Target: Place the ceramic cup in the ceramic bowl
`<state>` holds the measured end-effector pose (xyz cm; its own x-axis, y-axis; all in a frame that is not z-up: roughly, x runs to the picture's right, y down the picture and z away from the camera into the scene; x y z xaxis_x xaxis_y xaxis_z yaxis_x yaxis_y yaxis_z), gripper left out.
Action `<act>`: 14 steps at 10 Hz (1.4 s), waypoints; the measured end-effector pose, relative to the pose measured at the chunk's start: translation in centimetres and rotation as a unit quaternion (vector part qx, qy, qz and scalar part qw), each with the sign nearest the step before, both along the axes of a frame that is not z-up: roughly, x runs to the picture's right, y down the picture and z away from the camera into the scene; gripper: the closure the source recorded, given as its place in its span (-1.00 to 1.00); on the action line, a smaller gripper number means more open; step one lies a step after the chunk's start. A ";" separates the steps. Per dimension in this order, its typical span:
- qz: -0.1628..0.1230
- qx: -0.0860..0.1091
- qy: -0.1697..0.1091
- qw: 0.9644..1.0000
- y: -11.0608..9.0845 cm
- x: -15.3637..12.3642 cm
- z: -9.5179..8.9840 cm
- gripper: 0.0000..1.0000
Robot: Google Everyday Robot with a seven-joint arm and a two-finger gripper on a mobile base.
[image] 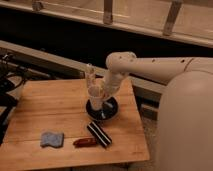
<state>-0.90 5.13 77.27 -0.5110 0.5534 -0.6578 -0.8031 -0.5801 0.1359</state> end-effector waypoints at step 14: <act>-0.016 -0.023 0.000 1.000 1.1 -1.0 2.1 -0.09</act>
